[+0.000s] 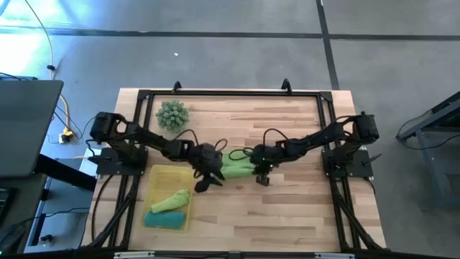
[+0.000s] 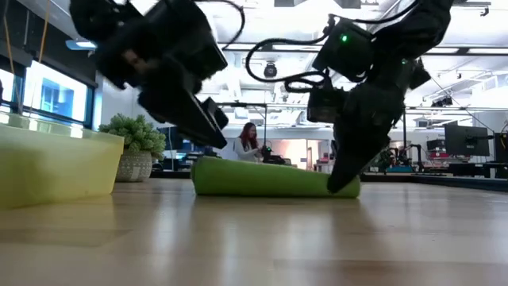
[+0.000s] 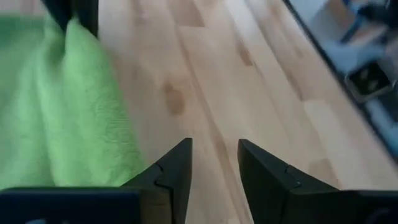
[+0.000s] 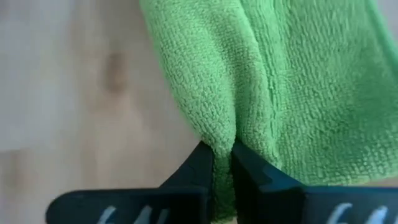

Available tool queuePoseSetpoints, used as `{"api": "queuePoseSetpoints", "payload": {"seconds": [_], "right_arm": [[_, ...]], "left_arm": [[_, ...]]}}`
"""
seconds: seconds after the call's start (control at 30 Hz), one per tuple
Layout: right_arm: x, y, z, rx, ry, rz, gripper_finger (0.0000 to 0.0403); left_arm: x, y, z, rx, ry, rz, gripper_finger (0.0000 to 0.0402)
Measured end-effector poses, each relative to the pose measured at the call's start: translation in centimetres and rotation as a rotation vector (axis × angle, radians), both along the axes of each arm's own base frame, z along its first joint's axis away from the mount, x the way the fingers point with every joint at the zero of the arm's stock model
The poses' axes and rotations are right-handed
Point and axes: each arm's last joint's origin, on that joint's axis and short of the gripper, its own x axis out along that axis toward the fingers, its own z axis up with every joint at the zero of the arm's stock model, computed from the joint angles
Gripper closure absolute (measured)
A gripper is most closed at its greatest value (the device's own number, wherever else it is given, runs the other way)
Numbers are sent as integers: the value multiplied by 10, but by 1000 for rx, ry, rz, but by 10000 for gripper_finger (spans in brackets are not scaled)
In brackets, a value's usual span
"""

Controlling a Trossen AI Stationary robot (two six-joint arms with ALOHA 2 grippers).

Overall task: Roll microfiber towels into tight, uniform cylinder then place into a basket
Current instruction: Roll the green towel

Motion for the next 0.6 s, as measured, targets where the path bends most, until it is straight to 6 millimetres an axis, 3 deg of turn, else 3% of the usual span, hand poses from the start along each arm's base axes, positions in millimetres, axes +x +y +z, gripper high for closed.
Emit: {"api": "queuePoseSetpoints", "payload": {"seconds": [0.2,0.33,0.43,0.6], "right_arm": [[-1,-12,-2,316,35,14,389],[-1,-19,-2,387,39,-25,389],[-1,-23,-2,404,49,-62,389],[-1,-24,-1,403,45,-65,389]], "left_arm": [[1,-35,-3,443,-68,-26,286],[-1,-55,-7,699,-70,11,283],[-3,-64,-9,756,-65,32,281],[-3,-69,-17,693,-39,87,279]]}}
